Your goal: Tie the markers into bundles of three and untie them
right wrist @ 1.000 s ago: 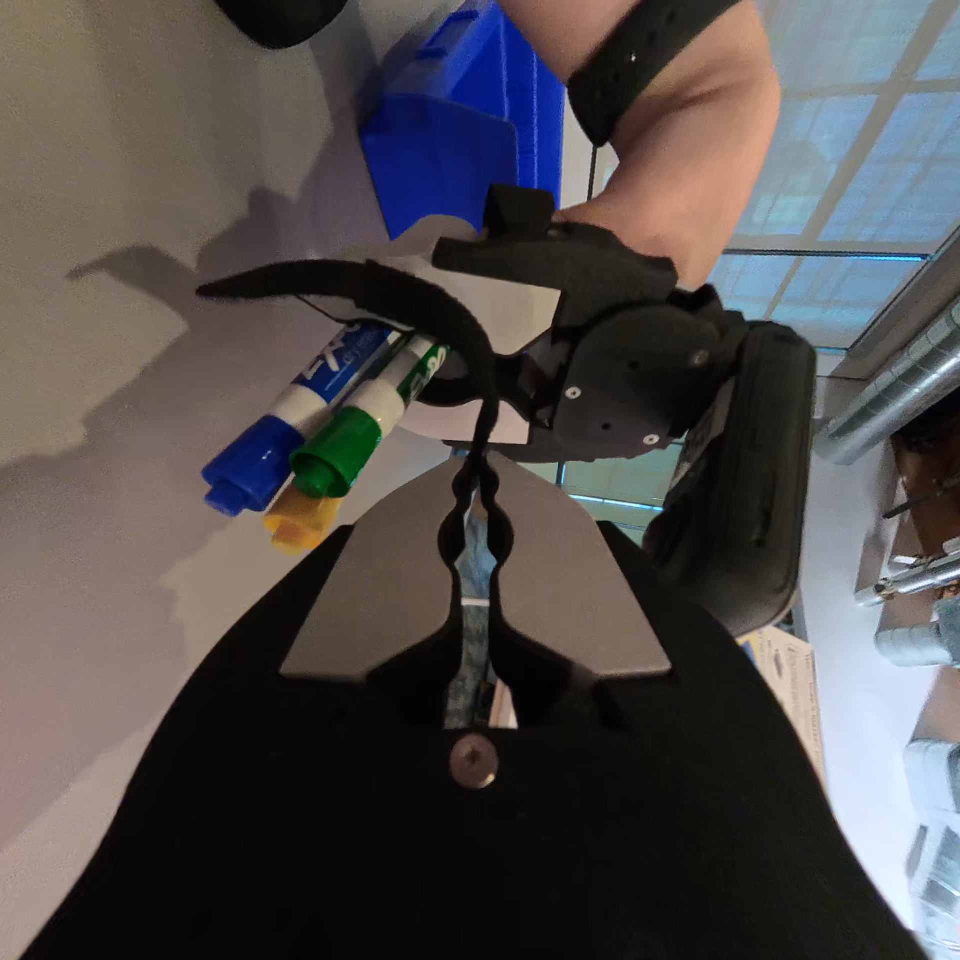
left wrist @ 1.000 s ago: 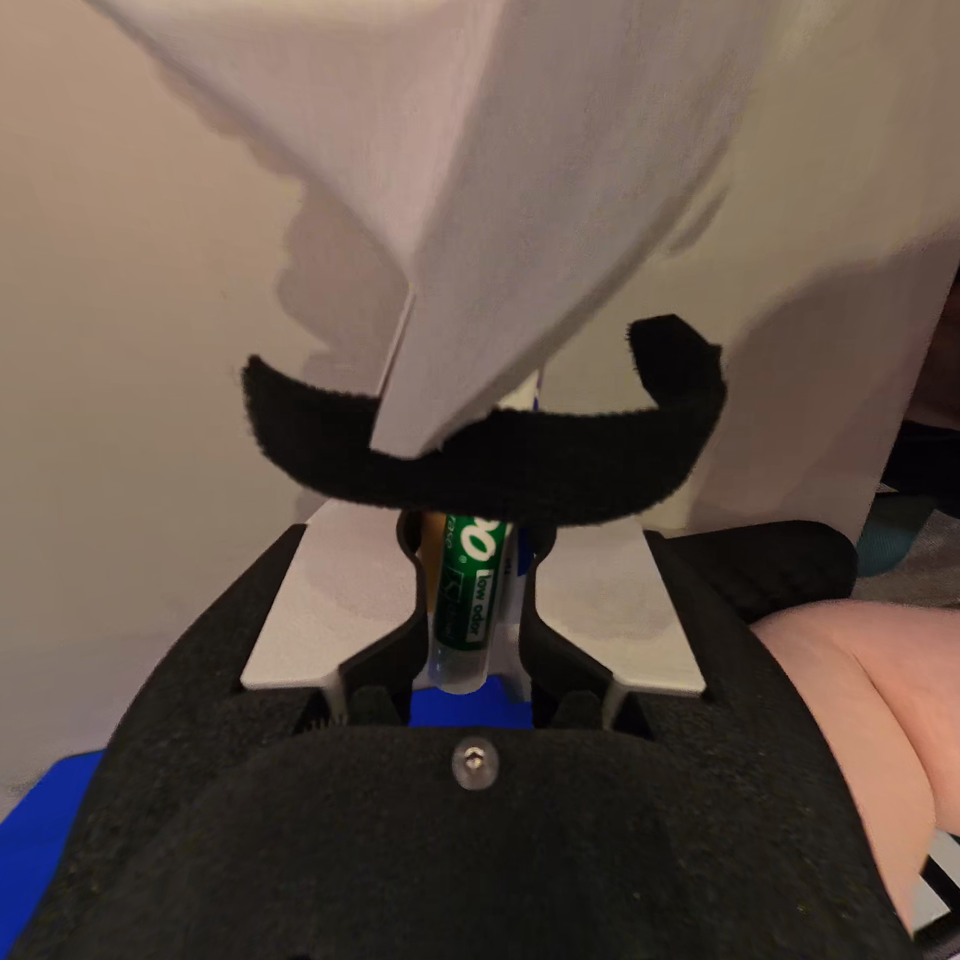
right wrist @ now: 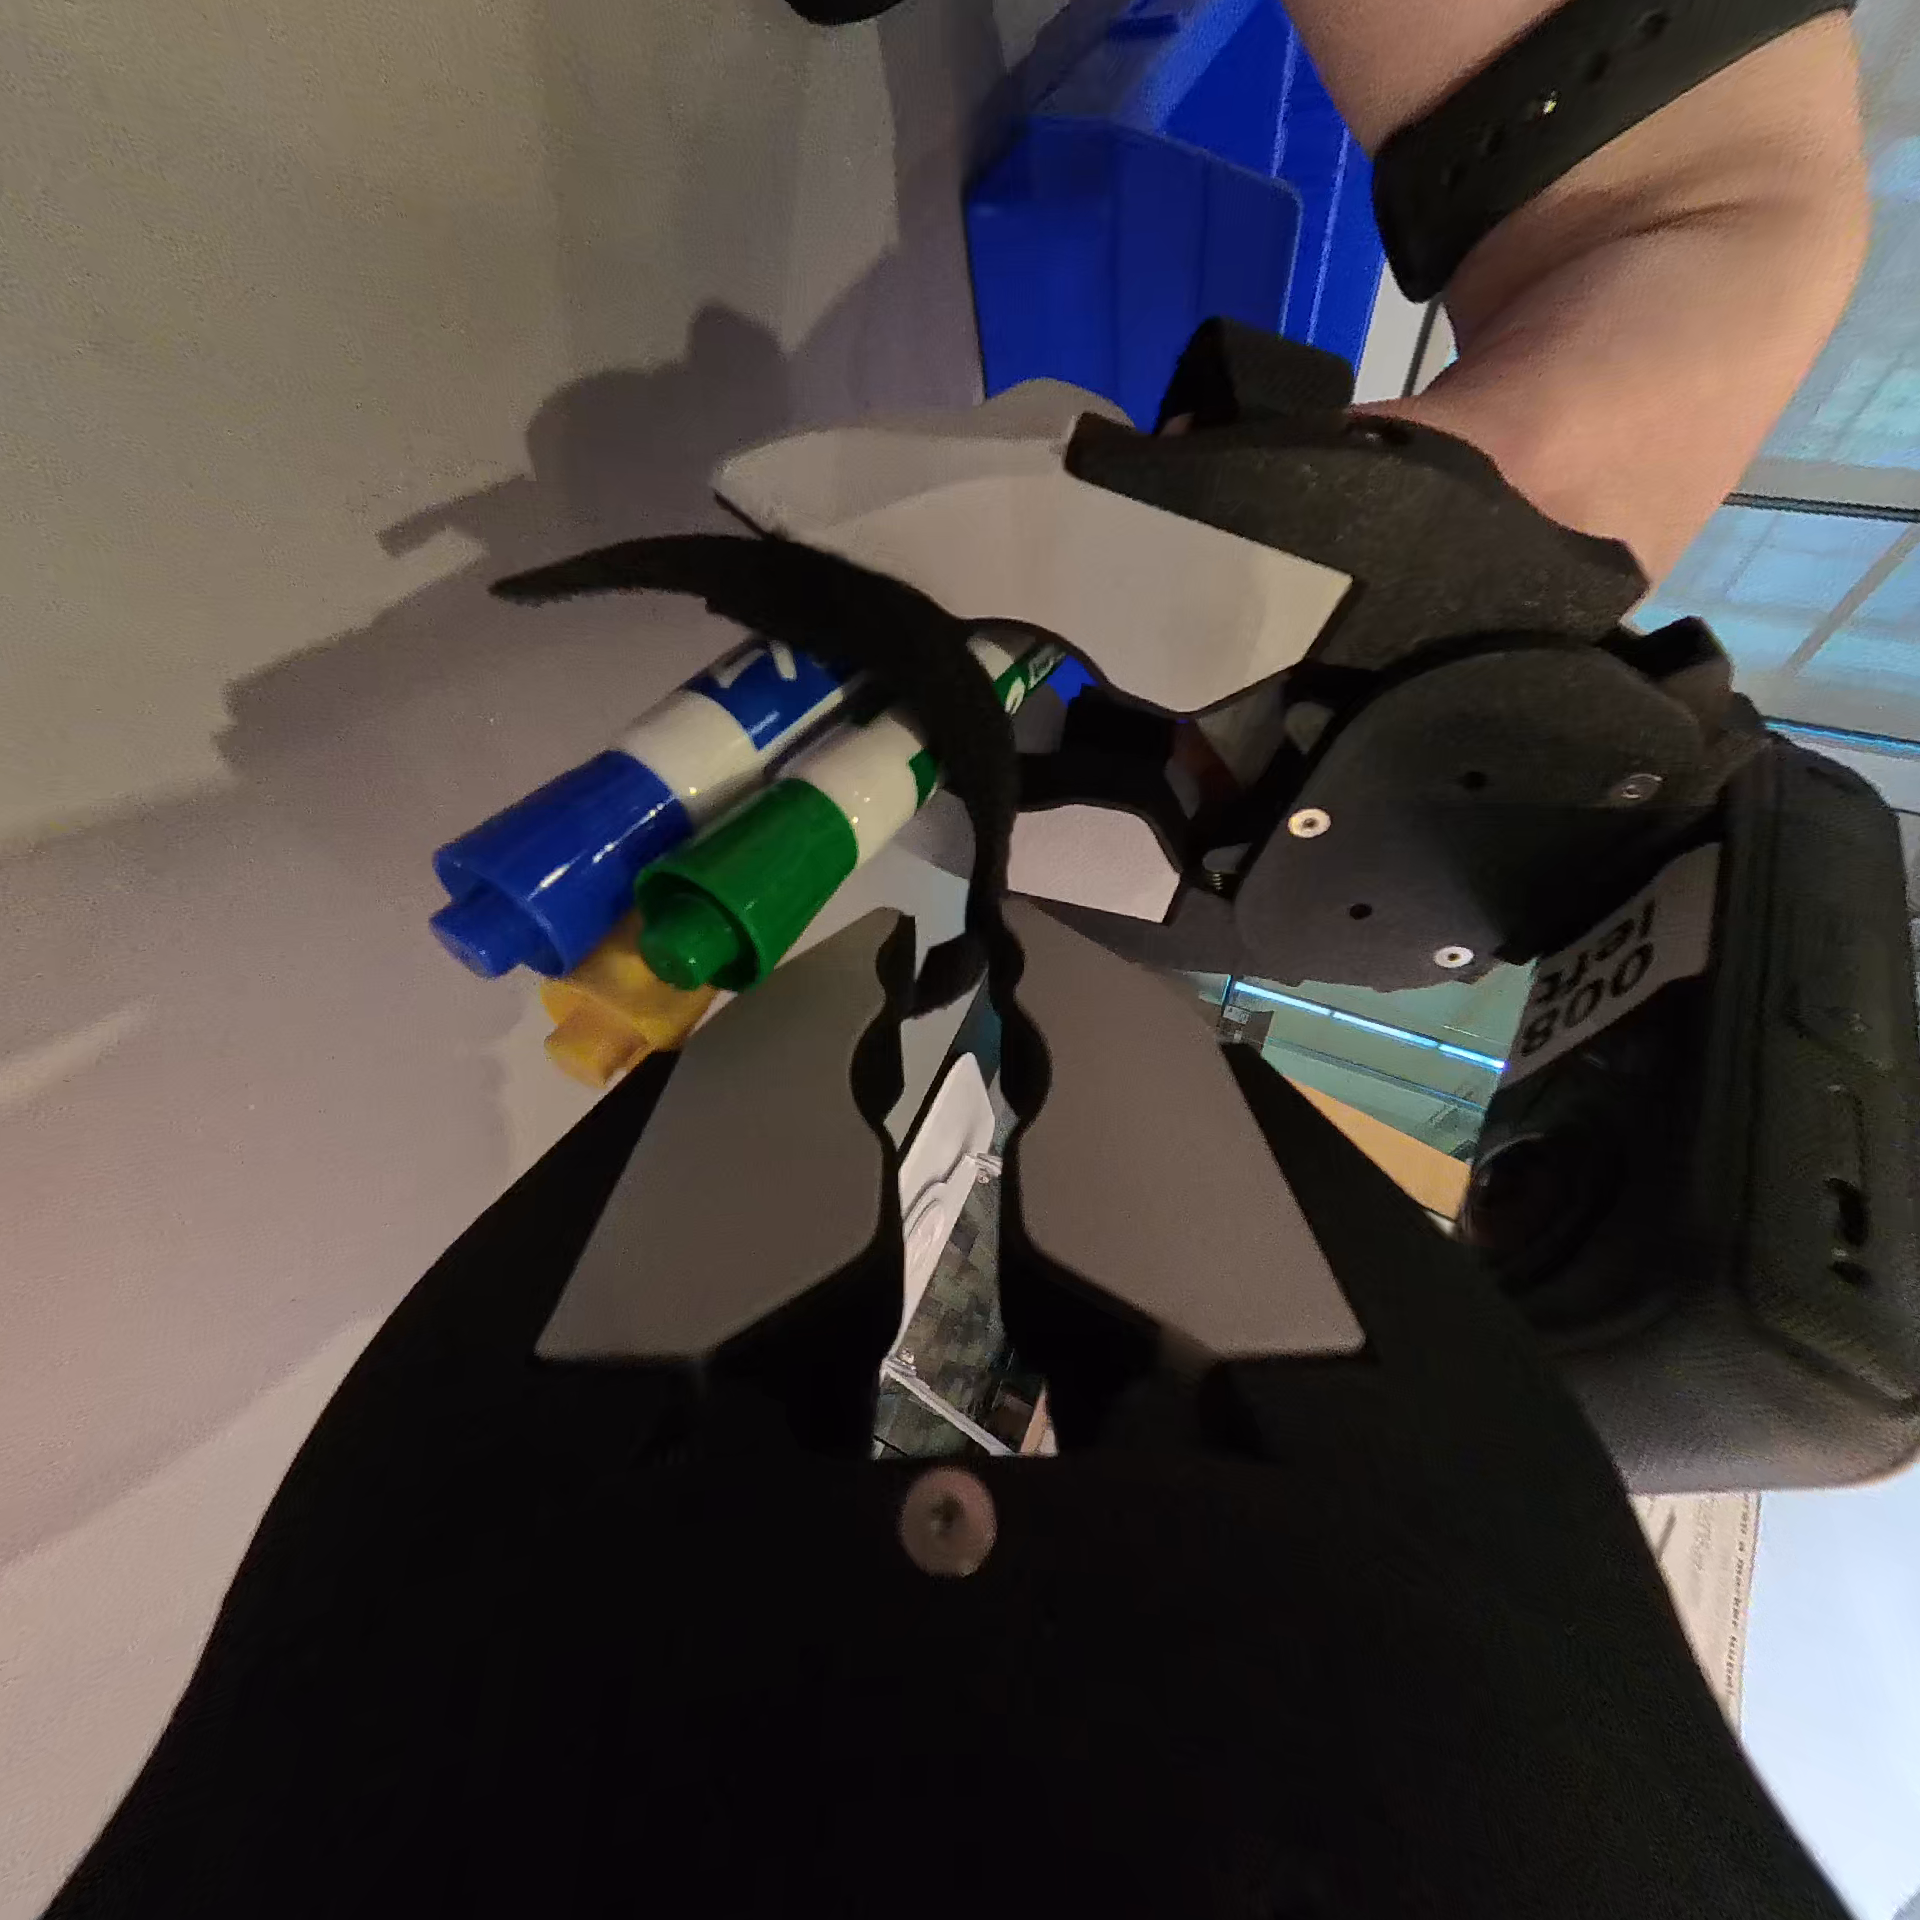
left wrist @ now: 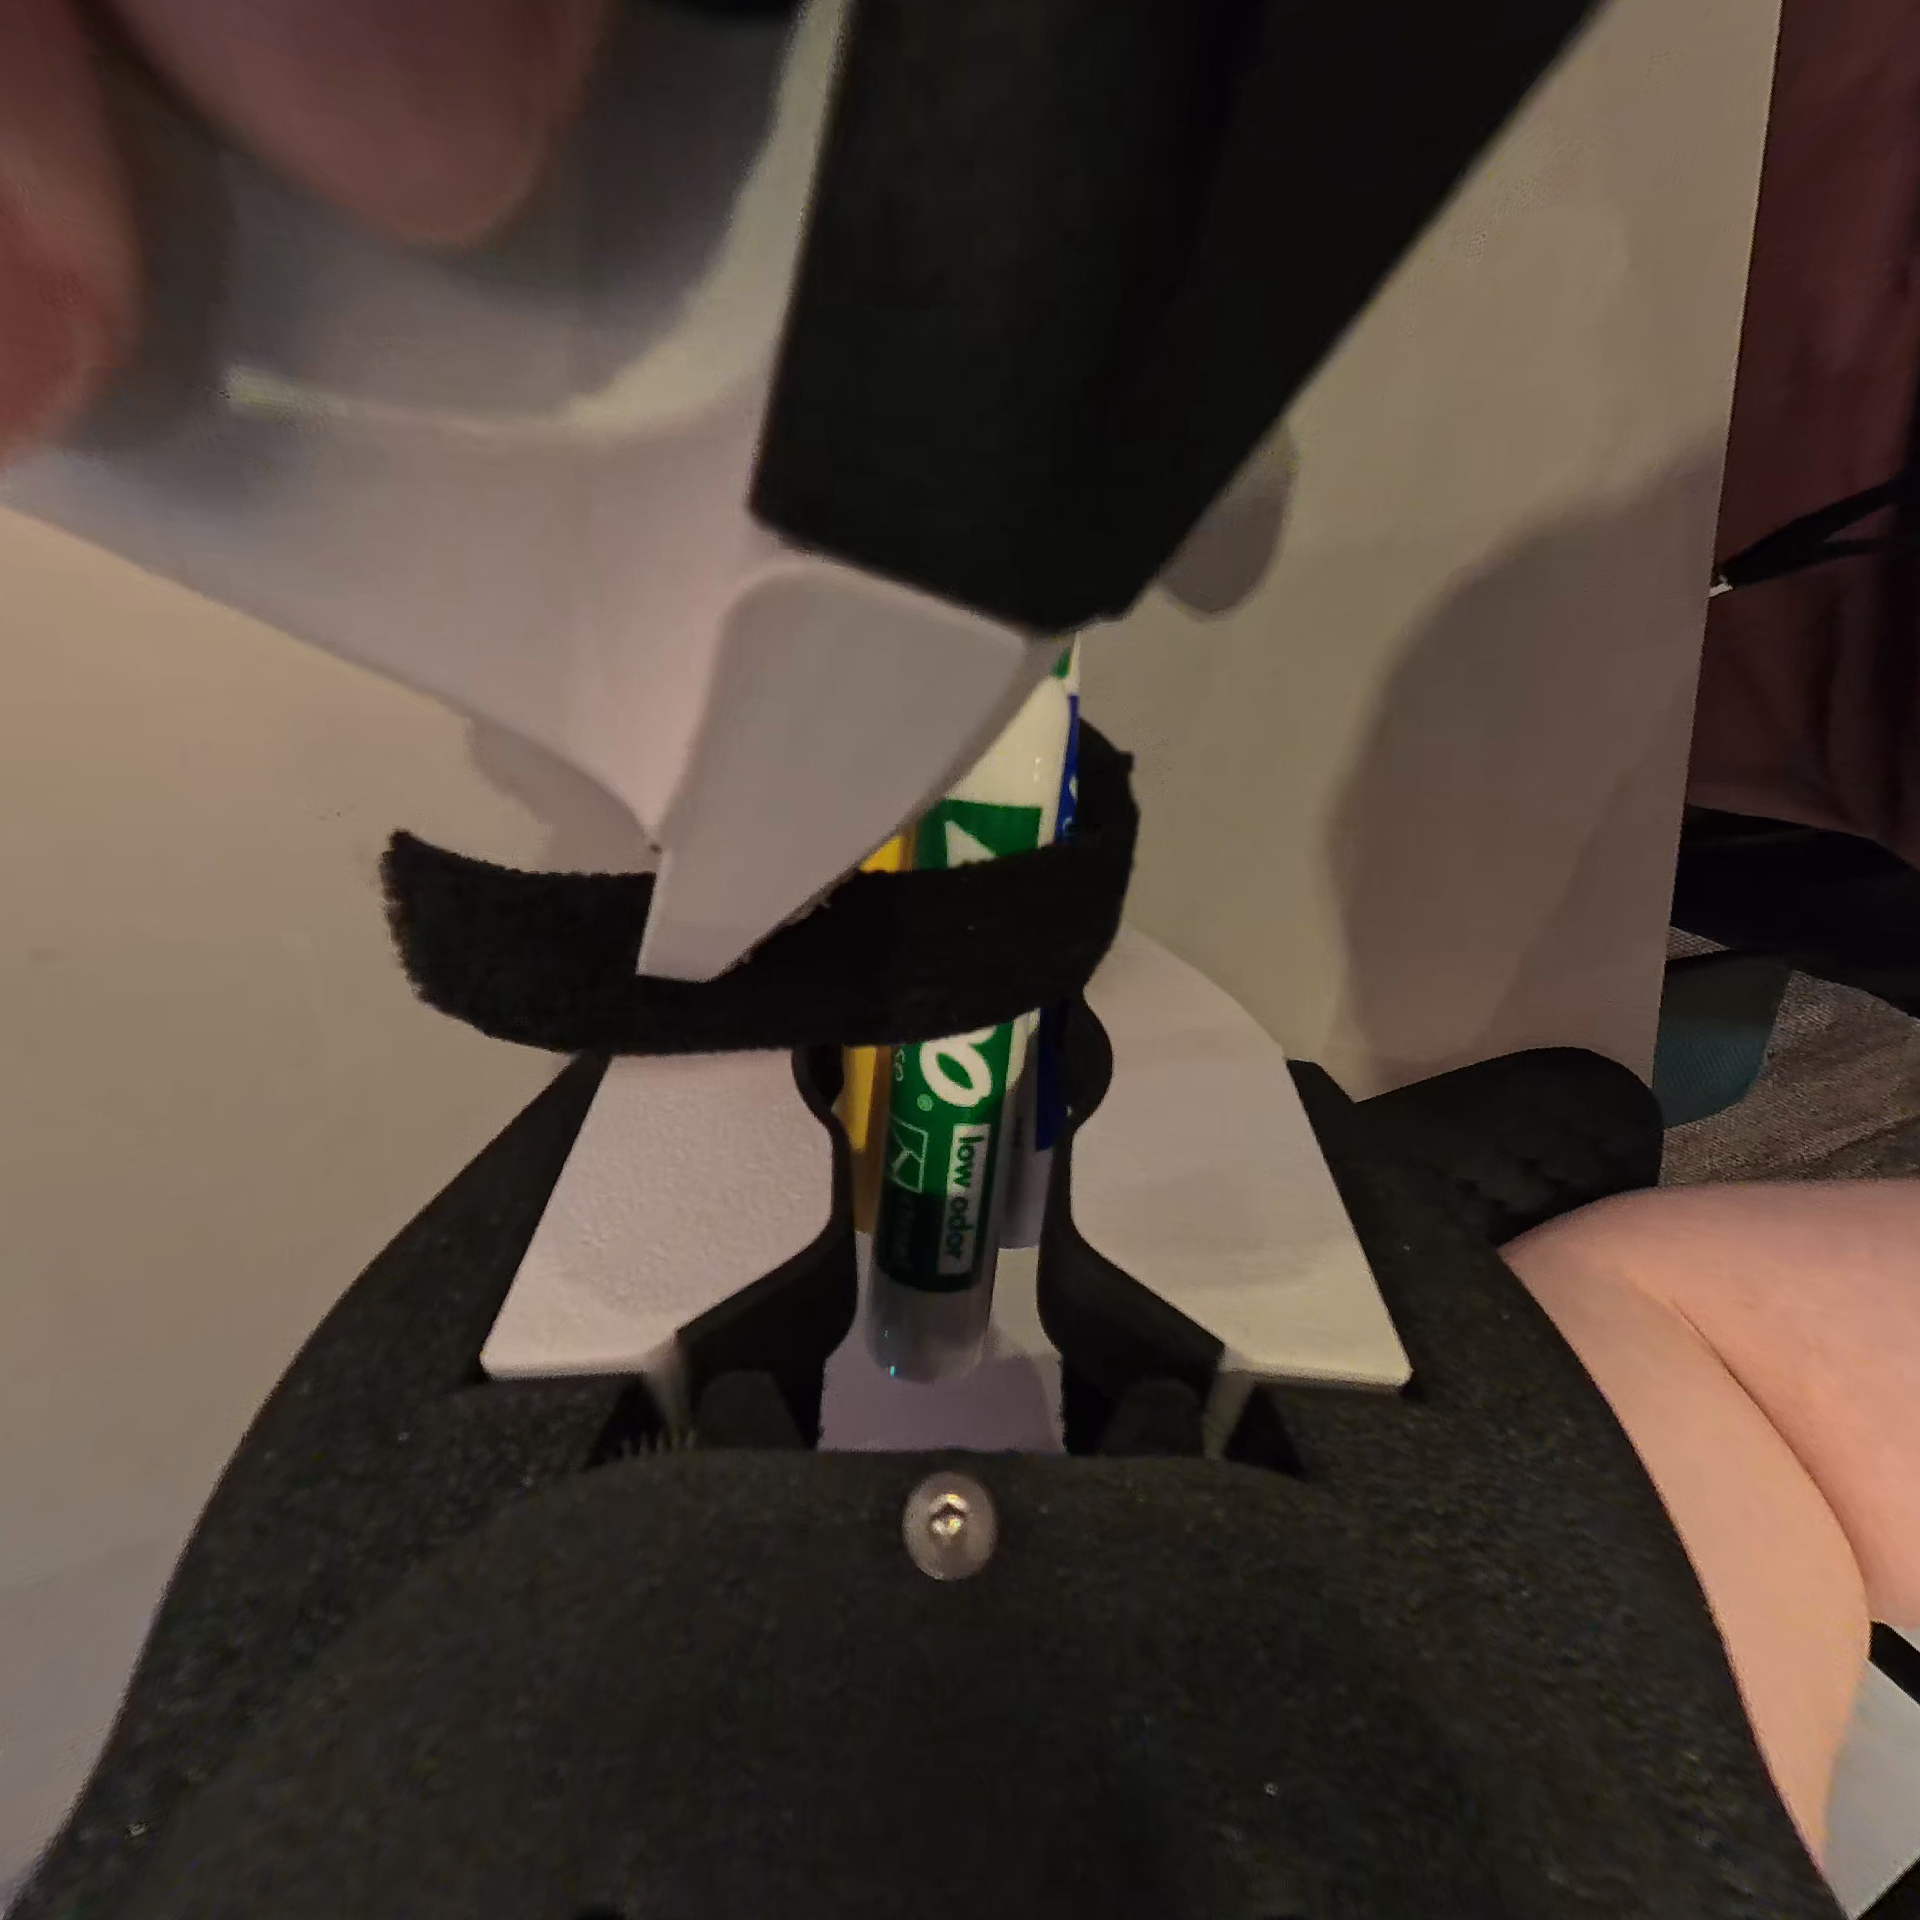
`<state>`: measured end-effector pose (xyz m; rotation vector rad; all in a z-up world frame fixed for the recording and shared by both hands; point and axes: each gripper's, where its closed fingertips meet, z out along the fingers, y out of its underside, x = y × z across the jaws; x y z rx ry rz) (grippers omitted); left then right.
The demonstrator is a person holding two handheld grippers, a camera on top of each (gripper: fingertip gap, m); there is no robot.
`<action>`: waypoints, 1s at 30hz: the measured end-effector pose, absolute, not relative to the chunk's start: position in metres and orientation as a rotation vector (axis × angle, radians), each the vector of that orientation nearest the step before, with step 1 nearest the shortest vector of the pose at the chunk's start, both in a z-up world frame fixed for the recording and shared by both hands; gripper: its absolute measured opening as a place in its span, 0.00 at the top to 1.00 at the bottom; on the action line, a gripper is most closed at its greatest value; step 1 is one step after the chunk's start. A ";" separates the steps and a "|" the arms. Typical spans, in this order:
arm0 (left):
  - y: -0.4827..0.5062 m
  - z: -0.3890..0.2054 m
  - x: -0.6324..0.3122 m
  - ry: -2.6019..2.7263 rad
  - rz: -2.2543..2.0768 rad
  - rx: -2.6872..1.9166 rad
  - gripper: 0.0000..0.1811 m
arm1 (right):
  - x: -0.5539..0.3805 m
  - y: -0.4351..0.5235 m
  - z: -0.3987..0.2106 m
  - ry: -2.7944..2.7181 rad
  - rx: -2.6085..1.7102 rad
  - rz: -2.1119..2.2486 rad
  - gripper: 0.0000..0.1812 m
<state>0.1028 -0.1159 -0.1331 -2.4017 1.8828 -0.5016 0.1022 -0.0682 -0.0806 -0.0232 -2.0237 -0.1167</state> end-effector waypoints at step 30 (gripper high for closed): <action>-0.115 -0.109 0.114 1.866 -0.562 -2.234 0.79 | 0.109 -0.058 -0.059 -1.947 -0.009 -0.219 0.88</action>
